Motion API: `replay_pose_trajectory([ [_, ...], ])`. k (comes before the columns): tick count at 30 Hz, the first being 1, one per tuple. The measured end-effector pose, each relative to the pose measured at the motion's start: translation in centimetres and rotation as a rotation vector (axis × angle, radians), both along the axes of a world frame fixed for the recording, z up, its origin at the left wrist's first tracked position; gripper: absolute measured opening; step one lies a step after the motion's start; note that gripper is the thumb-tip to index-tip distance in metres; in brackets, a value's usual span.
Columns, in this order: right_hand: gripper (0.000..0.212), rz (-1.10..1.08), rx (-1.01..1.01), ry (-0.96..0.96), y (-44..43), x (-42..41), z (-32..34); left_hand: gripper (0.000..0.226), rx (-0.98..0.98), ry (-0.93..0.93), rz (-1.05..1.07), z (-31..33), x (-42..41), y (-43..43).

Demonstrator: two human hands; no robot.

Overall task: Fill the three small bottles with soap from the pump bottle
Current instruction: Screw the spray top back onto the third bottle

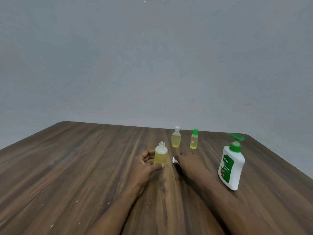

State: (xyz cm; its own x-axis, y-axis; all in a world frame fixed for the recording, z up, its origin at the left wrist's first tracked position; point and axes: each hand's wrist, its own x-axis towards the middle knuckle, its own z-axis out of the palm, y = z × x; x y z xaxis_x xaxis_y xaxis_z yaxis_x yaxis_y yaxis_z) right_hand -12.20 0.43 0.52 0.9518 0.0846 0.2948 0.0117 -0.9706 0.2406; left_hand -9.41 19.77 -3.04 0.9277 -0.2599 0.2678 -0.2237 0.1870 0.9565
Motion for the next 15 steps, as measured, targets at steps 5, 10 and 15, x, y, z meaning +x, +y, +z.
replay_pose_trajectory([
  [5,0.029,0.227,0.618,-0.319,0.2,-1.4,4.2,0.054,0.087,-0.048,0.054,0.2,-0.3,-0.4],
  [10,0.024,0.439,1.329,-0.622,1.4,-4.3,8.7,0.046,0.141,-0.064,0.039,0.3,-0.8,-0.9],
  [15,0.025,0.534,1.483,-0.627,2.7,-4.8,8.5,0.045,0.177,-0.096,0.032,0.7,-1.5,-1.2],
])
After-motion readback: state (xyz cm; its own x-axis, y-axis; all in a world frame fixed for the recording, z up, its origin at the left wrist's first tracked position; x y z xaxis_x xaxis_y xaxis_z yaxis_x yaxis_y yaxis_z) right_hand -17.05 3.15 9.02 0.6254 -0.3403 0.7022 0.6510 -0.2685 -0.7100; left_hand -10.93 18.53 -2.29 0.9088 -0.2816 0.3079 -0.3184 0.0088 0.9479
